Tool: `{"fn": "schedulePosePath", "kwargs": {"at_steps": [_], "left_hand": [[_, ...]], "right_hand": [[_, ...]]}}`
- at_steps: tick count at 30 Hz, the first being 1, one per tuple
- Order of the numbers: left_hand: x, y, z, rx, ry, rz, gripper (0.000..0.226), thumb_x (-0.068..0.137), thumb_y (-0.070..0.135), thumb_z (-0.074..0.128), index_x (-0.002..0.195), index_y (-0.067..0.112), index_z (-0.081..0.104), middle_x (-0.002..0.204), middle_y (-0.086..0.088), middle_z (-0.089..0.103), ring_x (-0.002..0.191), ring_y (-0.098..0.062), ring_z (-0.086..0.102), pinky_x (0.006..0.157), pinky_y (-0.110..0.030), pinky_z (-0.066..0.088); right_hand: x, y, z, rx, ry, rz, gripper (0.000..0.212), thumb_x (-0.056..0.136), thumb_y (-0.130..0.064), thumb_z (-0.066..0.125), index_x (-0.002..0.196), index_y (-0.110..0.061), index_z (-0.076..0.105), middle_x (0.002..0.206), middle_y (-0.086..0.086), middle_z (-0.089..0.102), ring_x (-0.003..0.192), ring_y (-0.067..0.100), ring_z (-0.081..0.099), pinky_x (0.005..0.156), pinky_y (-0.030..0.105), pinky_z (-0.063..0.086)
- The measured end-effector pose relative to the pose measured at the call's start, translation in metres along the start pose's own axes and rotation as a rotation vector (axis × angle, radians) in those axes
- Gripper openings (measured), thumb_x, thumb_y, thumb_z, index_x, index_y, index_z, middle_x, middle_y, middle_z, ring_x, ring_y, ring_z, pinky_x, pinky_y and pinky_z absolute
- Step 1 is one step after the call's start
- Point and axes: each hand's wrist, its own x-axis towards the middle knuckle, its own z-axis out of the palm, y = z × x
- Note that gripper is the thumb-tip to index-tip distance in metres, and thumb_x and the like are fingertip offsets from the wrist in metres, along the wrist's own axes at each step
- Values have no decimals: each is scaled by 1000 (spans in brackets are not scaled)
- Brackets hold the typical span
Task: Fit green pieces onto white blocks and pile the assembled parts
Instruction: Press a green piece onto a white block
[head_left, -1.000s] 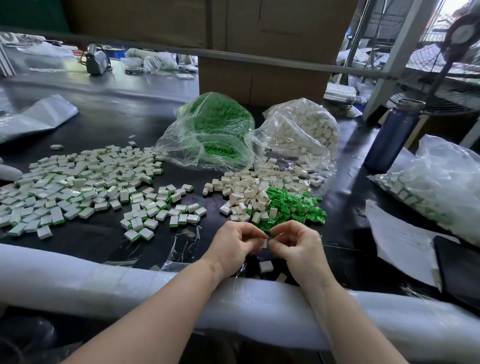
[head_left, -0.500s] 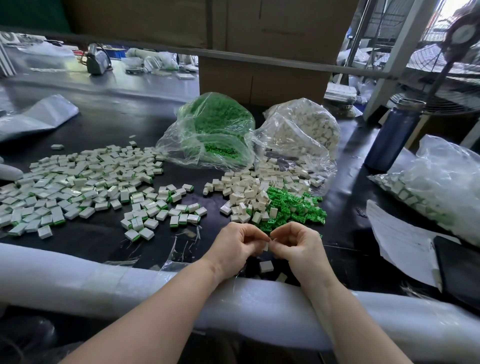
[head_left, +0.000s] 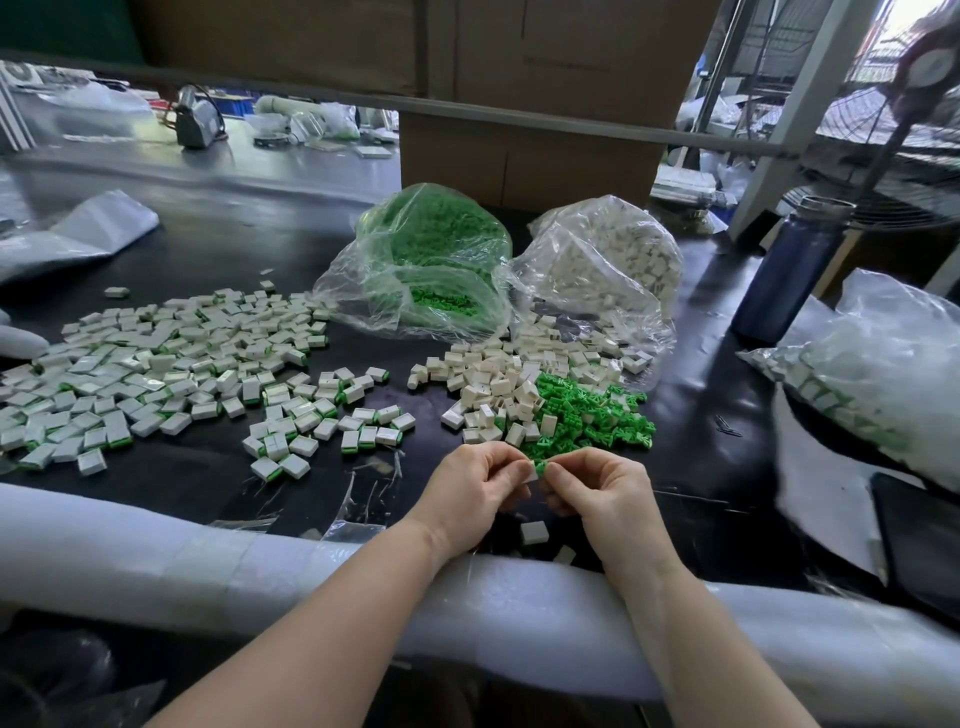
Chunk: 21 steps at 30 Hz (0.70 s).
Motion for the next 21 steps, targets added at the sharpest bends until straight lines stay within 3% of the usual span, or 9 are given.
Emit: {"fn": "schedulePosePath", "kwargs": {"at_steps": [8,14,17,21], "left_hand": [[-2,0,-1,114,-33,2,15,93,17,56,92,10,69,85,-6,71,83,-19,66,83,-35,53],[-1,2,1,8,-14,11,13,91,15,58,92,9,69,88,-11,72,87,-26,68,85,-43,53],[-1,1,2,-5,-17,21,10,89,16,61,94,13,69,89,-9,72,86,-25,68,86,-43,53],[0,1,3,34,8,30,10,87,16,62,83,25,65,79,-3,69,78,-22,66,81,-38,54]], "right_hand": [[3,3,3,-168,-37,22,15,83,-3,65,69,-8,67,56,4,66,48,7,57,50,18,48],[2,1,2,12,7,14,14,83,3,64,71,-3,66,52,1,66,46,5,60,46,14,46],[1,1,1,43,20,-6,9,81,2,67,73,-1,68,54,2,67,47,5,60,47,14,46],[0,0,1,51,-22,-31,10,80,4,67,72,-1,65,53,0,66,46,5,60,46,15,46]]}}
